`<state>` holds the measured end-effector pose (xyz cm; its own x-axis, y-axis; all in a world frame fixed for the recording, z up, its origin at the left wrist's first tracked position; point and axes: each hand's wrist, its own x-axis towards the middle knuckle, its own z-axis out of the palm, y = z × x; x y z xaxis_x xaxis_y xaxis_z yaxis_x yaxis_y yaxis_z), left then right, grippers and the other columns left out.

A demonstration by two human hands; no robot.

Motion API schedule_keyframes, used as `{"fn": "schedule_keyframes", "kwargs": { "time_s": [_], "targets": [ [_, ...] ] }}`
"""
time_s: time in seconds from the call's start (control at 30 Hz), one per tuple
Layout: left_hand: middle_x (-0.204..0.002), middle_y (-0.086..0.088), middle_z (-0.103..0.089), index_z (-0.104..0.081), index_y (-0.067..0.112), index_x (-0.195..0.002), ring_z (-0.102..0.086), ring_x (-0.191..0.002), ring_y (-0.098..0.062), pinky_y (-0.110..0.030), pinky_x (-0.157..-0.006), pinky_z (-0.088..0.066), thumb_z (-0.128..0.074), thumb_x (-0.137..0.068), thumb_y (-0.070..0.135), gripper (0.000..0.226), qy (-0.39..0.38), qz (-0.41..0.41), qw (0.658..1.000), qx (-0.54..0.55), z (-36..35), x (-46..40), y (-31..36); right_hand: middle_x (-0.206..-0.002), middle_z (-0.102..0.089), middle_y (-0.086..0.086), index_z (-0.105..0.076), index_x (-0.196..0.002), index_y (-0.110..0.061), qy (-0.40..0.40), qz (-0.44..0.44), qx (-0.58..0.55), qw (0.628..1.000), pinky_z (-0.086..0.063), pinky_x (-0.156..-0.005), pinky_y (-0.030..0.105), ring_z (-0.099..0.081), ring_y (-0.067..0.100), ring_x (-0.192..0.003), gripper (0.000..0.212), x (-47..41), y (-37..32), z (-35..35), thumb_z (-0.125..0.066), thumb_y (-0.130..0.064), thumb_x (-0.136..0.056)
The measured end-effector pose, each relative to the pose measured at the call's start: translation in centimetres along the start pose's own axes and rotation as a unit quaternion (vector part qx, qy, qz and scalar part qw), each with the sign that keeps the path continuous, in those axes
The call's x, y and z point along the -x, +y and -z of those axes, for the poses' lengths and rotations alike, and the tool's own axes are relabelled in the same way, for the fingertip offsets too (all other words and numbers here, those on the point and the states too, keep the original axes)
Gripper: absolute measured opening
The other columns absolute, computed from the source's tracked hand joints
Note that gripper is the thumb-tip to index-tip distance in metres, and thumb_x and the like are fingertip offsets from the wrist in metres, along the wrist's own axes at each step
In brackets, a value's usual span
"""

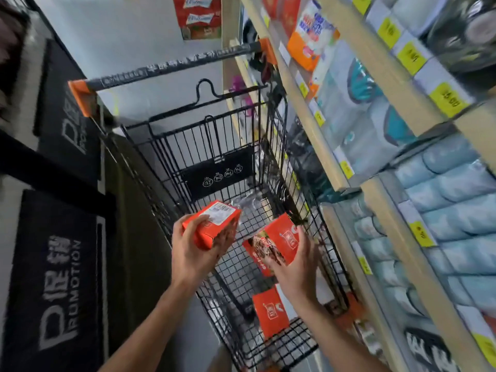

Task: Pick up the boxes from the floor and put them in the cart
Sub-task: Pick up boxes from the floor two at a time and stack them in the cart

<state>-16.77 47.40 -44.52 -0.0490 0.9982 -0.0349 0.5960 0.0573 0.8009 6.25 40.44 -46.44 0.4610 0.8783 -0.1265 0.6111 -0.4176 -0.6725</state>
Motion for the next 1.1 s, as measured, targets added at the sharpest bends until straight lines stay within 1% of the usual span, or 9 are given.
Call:
{"fn": "schedule_keyframes", "kwargs": {
  "time_s": [0.2,0.33,0.47,0.53,0.6,0.7,0.77,0.93,1.1],
  "targets": [
    [-0.139,-0.001,-0.042,-0.061,0.024,-0.126,-0.046,-0.129,-0.02,-0.008,-0.093,-0.035,-0.091,-0.067,0.022,0.066,-0.033,0.021,0.999,-0.01,-2.7,-0.4,-3.1,-0.152,-0.028,0.005,-0.015,-0.157,-0.03,-0.045,-0.055,0.023,0.997,-0.045,-0.108,0.055,-0.028,0.028,-0.142,0.107,-0.5,4.0,-5.0,-0.081,-0.048,-0.076],
    [-0.136,0.002,-0.044,-0.063,0.026,-0.125,-0.049,-0.126,-0.018,-0.003,-0.091,-0.036,-0.092,-0.065,0.024,0.066,-0.045,0.019,0.999,-0.003,-4.4,0.6,-5.0,-0.158,-0.021,0.004,-0.006,-0.157,-0.036,-0.077,-0.074,0.022,0.994,-0.042,-0.11,0.058,-0.026,0.031,-0.147,0.108,-1.3,6.7,-7.3,-0.076,-0.057,-0.077],
    [-0.138,0.004,-0.042,-0.062,0.033,-0.123,-0.046,-0.125,-0.008,0.003,-0.091,-0.037,-0.093,-0.063,0.027,0.068,-0.062,0.009,0.998,0.016,-6.2,1.4,-5.6,-0.161,-0.015,0.004,-0.003,-0.157,-0.037,-0.101,-0.072,0.023,0.992,-0.037,-0.111,0.063,-0.021,0.033,-0.149,0.108,-1.5,9.6,-9.4,-0.046,-0.09,-0.075],
    [-0.139,0.005,-0.042,-0.06,0.041,-0.12,-0.046,-0.125,-0.001,0.001,-0.093,-0.038,-0.094,-0.061,0.027,0.069,-0.063,0.007,0.997,0.032,-7.1,1.7,-5.9,-0.161,-0.015,0.003,-0.003,-0.157,-0.036,-0.097,-0.082,0.017,0.992,-0.034,-0.112,0.065,-0.019,0.034,-0.15,0.112,-1.5,10.7,-10.2,-0.04,-0.096,-0.07],
    [-0.139,0.005,-0.042,-0.057,0.047,-0.119,-0.045,-0.128,-0.001,0.0,-0.094,-0.039,-0.094,-0.062,0.026,0.071,-0.07,0.009,0.997,0.036,-7.9,1.9,-6.1,-0.157,-0.021,0.004,-0.01,-0.157,-0.031,-0.083,-0.082,0.017,0.993,-0.036,-0.111,0.064,-0.023,0.033,-0.147,0.11,-1.4,11.5,-10.9,-0.05,-0.09,-0.073],
    [-0.14,0.003,-0.042,-0.062,0.035,-0.123,-0.046,-0.128,-0.011,-0.002,-0.091,-0.04,-0.095,-0.061,0.023,0.071,-0.071,0.026,0.997,0.017,-9.1,2.5,-7.0,-0.152,-0.029,0.006,-0.022,-0.153,-0.023,-0.061,-0.085,0.048,0.993,-0.033,-0.113,0.061,-0.026,0.029,-0.143,0.104,-1.6,12.6,-11.9,-0.078,-0.062,-0.075],
    [-0.14,0.005,-0.041,-0.062,0.031,-0.125,-0.046,-0.13,-0.014,-0.007,-0.09,-0.04,-0.095,-0.061,0.019,0.074,-0.072,0.039,0.997,0.009,-9.8,3.0,-7.5,-0.151,-0.032,0.007,-0.027,-0.151,-0.021,-0.043,-0.087,0.081,0.992,-0.03,-0.115,0.06,-0.027,0.028,-0.142,0.104,-1.9,13.6,-12.3,-0.084,-0.056,-0.071],
    [-0.143,0.006,-0.039,-0.061,0.032,-0.125,-0.044,-0.13,-0.014,-0.023,-0.095,-0.044,-0.093,-0.061,0.025,0.072,-0.07,0.045,0.997,0.005,-10.8,3.6,-7.5,-0.154,-0.031,0.006,-0.037,-0.145,-0.014,-0.031,-0.055,0.15,0.987,-0.024,-0.119,0.057,-0.023,0.03,-0.146,0.105,-3.2,16.1,-12.4,-0.087,-0.058,-0.064],
    [-0.145,0.006,-0.038,-0.06,0.03,-0.127,-0.044,-0.132,-0.017,-0.037,-0.098,-0.051,-0.09,-0.062,0.032,0.072,-0.071,0.059,0.996,0.01,-11.5,3.7,-7.4,-0.164,-0.02,0.007,-0.029,-0.153,-0.014,-0.038,-0.031,0.167,0.985,-0.016,-0.12,0.059,-0.012,0.031,-0.153,0.115,-3.4,16.8,-12.9,-0.083,-0.063,-0.063]
  ]
}}
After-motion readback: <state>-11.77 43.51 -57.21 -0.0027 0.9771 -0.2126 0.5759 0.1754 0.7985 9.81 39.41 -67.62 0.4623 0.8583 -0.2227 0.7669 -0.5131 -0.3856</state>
